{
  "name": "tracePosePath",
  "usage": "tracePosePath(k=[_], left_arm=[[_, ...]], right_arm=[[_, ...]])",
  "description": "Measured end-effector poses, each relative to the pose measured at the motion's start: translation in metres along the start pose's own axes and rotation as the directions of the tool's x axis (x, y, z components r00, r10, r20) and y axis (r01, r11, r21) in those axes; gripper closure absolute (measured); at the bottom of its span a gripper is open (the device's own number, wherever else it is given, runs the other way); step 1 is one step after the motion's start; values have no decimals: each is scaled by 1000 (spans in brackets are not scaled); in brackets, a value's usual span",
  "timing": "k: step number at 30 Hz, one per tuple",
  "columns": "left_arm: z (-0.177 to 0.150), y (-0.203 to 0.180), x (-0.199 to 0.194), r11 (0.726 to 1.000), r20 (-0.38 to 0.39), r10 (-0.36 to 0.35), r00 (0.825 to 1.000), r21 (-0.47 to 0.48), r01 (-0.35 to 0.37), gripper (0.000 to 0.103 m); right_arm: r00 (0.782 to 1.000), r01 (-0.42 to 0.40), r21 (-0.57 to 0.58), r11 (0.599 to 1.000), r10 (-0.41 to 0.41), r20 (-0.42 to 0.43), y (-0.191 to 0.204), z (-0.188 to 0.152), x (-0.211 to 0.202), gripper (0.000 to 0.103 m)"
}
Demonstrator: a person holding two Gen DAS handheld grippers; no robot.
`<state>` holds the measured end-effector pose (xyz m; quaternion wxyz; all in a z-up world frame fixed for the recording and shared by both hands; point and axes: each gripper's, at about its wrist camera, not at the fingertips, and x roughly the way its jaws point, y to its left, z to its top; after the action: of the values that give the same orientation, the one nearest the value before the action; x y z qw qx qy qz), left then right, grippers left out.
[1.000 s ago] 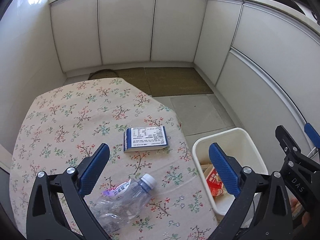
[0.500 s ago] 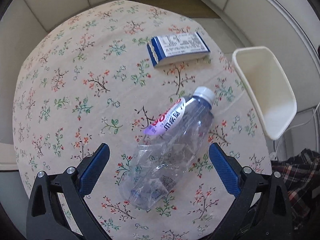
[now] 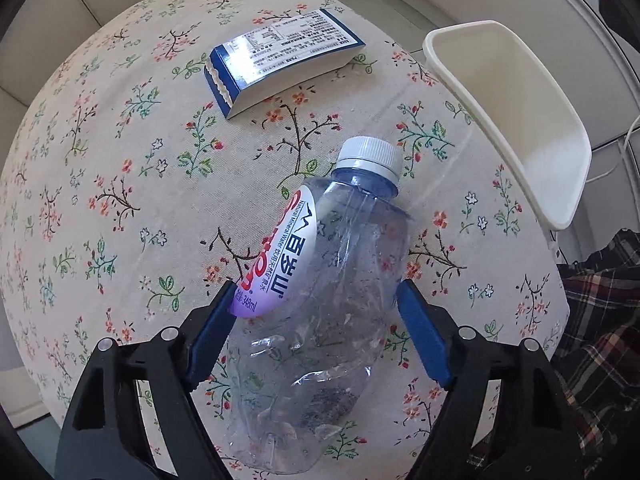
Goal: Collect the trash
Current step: 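Grasp the clear plastic water bottle with the left gripper and lift it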
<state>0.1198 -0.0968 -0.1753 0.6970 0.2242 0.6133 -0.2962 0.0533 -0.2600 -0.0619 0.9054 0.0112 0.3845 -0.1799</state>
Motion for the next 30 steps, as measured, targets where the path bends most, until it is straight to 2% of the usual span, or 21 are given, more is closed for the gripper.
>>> tracePosePath(k=[2, 3, 5, 6, 7, 8, 10, 12, 14, 17, 19, 21, 25, 27, 28, 29, 30], left_arm=[[-4, 1, -3, 1000, 3, -8, 1000, 3, 8, 28], [-7, 1, -5, 1000, 10, -15, 1000, -1, 15, 34], [-13, 6, -14, 999, 43, -36, 998, -36, 38, 38], [-16, 11, -21, 997, 66, -38, 997, -62, 42, 50], [-17, 15, -27, 996, 84, -41, 996, -82, 48, 69], [-18, 22, -35, 989, 118, -79, 990, -113, 93, 77], [-23, 36, -49, 981, 165, -66, 984, -168, 94, 83], [-28, 49, -56, 971, 194, -62, 979, -213, 104, 83], [-32, 60, -57, 955, 185, -138, 973, -234, 180, 83], [-29, 71, -54, 953, 167, -147, 975, -241, 185, 82], [-28, 76, -47, 938, 159, -177, 971, -271, 216, 79], [-33, 81, -45, 918, 152, -214, 965, -305, 252, 69], [-29, 82, -37, 894, 163, -261, 952, -331, 302, 67], [-26, 80, -37, 890, 175, -271, 947, -329, 316, 73], [-24, 80, -38, 889, 180, -273, 945, -328, 319, 81], [-24, 79, -40, 885, 193, -285, 939, -324, 335, 85], [-22, 78, -41, 884, 204, -285, 937, -321, 339, 86]], right_arm=[[1000, -15, 14, 1000, 15, -15, 1, 2, 4, 7], [1000, -23, 19, 1000, 24, -20, 3, 3, 5, 7], [999, -35, 18, 999, 36, -23, 8, 5, 7, 7], [999, -41, 14, 999, 41, -25, 11, 7, 7, 7], [999, -47, 9, 999, 47, -27, 14, 8, 9, 7], [998, -54, 3, 999, 54, -34, 18, 9, 11, 7], [997, -65, -8, 998, 65, -50, 26, 12, 17, 7], [991, -101, -53, 994, 96, -89, 41, 16, 28, 7], [985, -130, -158, 979, 110, -131, 61, 20, 42, 7], [979, -174, -289, 942, 132, -157, 86, 23, 58, 7], [970, -223, -335, 915, 174, -170, 98, 25, 65, 7], [964, -247, -373, 894, 186, -192, 110, 25, 73, 7], [958, -259, -378, 889, 187, -217, 120, 25, 84, 7], [953, -269, -351, 897, 196, -230, 120, 26, 88, 7], [950, -276, -337, 900, 203, -237, 119, 27, 90, 7], [947, -285, -328, 900, 213, -240, 119, 28, 92, 7], [945, -295, -335, 895, 223, -239, 120, 29, 93, 7]])
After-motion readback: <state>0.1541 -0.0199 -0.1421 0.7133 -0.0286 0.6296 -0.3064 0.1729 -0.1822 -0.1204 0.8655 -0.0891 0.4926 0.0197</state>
